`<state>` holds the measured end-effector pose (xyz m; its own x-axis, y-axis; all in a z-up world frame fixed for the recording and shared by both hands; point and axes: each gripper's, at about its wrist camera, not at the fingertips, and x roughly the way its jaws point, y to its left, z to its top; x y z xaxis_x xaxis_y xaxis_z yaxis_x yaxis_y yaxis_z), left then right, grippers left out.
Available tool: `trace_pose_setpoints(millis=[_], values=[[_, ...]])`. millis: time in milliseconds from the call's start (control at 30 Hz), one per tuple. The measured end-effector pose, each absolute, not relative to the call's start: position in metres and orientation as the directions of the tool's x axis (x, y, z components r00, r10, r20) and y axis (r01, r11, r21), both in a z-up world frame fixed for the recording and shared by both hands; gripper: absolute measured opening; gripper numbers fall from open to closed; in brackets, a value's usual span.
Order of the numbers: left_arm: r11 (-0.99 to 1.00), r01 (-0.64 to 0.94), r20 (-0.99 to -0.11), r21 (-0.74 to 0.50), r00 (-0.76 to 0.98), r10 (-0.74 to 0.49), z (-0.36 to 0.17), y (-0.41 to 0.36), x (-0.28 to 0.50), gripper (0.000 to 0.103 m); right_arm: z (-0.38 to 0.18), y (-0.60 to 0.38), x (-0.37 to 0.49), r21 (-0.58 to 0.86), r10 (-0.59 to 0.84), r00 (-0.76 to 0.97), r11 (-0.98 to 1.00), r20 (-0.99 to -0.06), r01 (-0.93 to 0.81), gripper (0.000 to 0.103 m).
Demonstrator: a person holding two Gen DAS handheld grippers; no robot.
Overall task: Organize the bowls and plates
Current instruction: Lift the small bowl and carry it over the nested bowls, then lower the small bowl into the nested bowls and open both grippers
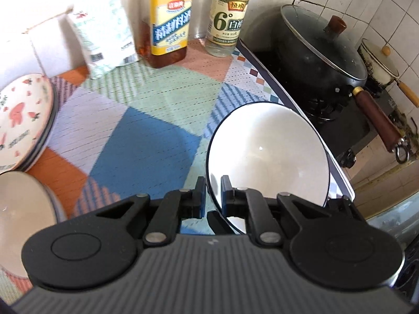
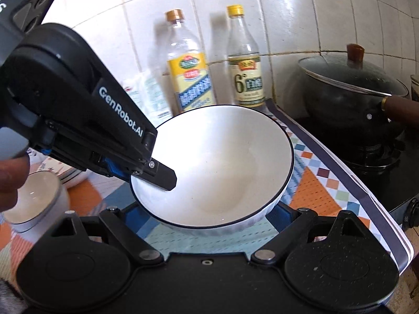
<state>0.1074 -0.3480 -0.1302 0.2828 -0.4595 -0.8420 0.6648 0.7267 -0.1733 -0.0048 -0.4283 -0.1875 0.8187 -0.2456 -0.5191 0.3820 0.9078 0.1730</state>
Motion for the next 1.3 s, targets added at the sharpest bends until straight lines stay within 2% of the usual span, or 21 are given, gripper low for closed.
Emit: trace_pose_setpoints(millis=[600,767,1100,1300], values=[[0.754,0.622,-0.794,-0.212,0.34,-0.504,-0.091,-0.263,0.088,0.01,-0.143,-0.358,-0.019,0.103,-0.205,0.834,0.949,-0.512,0.297,0.096],[0.795,0.59,-0.791,-0.141,0.416,-0.449,-0.092,-0.234,0.085,0.01,-0.144,-0.326,-0.009,0.069,-0.191,0.843,0.963,-0.503,0.259,0.096],[0.841,0.524,-0.755,-0.136,0.495,-0.43,-0.078,-0.163,0.105,0.01,-0.136,-0.275,0.021,0.093,-0.093,0.868,0.983,-0.489,0.158,0.096],[0.872,0.451,-0.762,-0.192,0.492,-0.422,-0.085,-0.13,0.129,0.01,-0.134,-0.25,0.048,0.09,-0.04,0.864,0.991,-0.502,0.098,0.096]])
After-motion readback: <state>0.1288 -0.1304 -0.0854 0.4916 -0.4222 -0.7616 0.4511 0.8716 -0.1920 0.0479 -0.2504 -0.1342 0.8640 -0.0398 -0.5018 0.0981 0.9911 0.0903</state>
